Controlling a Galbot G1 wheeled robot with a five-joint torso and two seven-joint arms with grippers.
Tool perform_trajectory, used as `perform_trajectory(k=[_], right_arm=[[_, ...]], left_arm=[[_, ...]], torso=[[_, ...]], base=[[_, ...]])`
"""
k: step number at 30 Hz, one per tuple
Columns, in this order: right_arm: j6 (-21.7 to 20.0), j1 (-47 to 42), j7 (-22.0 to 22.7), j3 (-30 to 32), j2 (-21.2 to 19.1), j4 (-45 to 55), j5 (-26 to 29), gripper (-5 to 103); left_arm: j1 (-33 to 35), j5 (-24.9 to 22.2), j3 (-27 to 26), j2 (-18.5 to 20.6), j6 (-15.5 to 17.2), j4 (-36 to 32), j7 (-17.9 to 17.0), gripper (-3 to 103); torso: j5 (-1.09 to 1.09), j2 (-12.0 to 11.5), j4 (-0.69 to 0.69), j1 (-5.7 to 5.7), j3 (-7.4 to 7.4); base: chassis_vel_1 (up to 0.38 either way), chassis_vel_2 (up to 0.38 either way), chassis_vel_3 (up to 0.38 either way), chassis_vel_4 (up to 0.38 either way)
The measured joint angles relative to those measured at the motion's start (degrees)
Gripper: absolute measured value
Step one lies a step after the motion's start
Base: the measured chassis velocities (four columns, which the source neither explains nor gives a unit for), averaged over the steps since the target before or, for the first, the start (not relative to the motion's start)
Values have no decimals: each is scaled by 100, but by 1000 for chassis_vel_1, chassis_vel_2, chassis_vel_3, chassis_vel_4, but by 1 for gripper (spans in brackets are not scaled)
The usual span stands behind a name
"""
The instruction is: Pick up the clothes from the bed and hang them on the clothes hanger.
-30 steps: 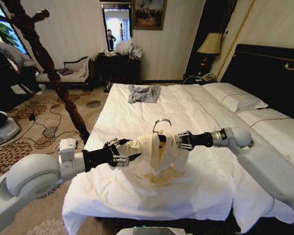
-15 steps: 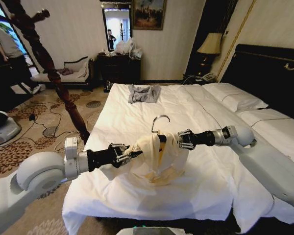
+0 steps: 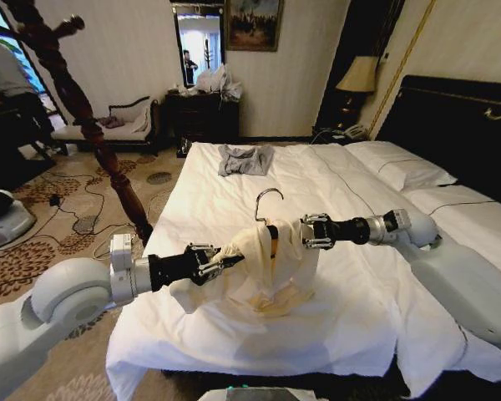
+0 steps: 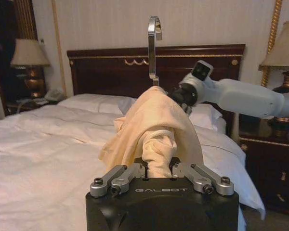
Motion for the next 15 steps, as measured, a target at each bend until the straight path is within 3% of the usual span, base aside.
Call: perform_trajectory(k=[5, 8, 15], right_arm=[[60, -54, -47, 261, 70, -69, 23, 74], [-20, -82, -119, 751, 266, -252, 87, 90], [-204, -271, 23, 1376, 530, -384, 582, 100]], left_arm=[[-7, 51, -313, 26, -89, 172, 47, 18], [-3, 62, -579, 42, -162, 375, 60, 18], [-48, 74, -866, 15, -250, 682, 93, 18]], torso=[[0, 0, 1, 0, 0], [-2, 0, 0, 0, 0], [-1, 0, 0, 0, 0]], base=[[0, 0, 0, 0], [0, 0, 0, 0], [0, 0, 0, 0]])
